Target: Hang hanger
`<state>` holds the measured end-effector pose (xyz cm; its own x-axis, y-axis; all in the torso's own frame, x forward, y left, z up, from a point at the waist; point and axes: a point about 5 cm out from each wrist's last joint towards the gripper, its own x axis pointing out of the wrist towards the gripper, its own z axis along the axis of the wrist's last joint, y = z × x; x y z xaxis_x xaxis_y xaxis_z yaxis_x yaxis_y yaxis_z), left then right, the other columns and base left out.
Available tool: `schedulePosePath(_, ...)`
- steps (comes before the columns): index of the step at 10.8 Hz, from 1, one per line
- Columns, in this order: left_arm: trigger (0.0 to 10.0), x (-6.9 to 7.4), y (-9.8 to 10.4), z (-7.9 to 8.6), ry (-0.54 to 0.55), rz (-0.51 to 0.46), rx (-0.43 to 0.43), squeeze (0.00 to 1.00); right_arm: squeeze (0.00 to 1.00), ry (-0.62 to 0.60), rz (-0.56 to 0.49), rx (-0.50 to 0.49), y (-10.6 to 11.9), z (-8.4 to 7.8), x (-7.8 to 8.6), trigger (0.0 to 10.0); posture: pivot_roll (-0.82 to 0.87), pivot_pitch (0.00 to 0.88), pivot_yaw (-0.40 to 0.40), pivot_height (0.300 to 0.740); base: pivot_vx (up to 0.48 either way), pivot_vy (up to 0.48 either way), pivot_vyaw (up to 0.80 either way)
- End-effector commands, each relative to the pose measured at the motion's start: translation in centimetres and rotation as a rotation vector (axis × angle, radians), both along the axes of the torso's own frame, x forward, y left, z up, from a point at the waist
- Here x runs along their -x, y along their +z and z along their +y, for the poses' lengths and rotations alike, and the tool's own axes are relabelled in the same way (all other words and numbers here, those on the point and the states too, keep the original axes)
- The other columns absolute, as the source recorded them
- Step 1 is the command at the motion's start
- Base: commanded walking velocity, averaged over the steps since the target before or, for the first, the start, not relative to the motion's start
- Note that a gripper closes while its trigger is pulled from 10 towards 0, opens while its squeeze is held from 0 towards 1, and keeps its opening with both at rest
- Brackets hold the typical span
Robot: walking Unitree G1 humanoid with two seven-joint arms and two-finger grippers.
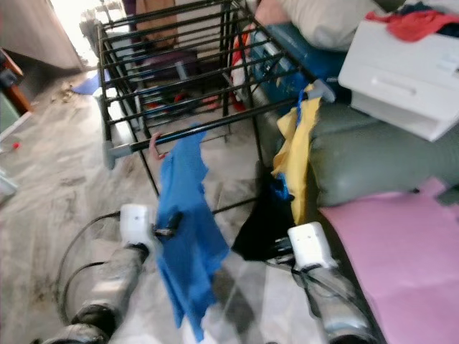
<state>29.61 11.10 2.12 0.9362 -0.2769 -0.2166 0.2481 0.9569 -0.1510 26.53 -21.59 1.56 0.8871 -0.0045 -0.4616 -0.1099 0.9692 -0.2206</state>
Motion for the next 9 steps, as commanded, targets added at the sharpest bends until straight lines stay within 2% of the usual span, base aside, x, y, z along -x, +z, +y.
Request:
schedulePosePath(1,10.0,0.0,-0.1,2.0,0.041,0.010,-0.033,0.00,0.00,0.014,-0.113,-0.019,2.2,1.3,-1.3,10.0,-0.14,0.004,0.111,0.740,0.315,0.360,0.00)
schedulePosePath(3,10.0,0.3,-0.8,2.0,0.051,0.056,-0.019,0.00,0.00,0.043,-0.086,-0.019,1.8,1.9,-0.7,10.0,-0.14,0.007,0.113,0.740,0.127,0.444,0.00)
schedulePosePath(4,10.0,0.3,-0.7,1.9,0.043,0.046,-0.029,0.00,0.00,0.045,-0.076,-0.021,1.5,2.0,-0.4,10.0,-0.14,0.006,0.114,0.740,0.000,0.480,0.00)
schedulePosePath(7,10.0,0.4,-0.9,1.4,0.015,0.070,-0.035,0.00,0.00,0.030,-0.082,-0.011,1.5,2.4,-0.2,10.0,-0.14,0.002,0.113,0.740,0.000,0.000,0.00)
schedulePosePath(9,10.0,0.5,-1.0,1.2,0.006,0.074,-0.023,0.00,0.00,-0.010,-0.130,0.012,2.4,1.6,-0.3,10.0,-0.15,0.002,0.112,0.740,0.000,0.000,0.00)
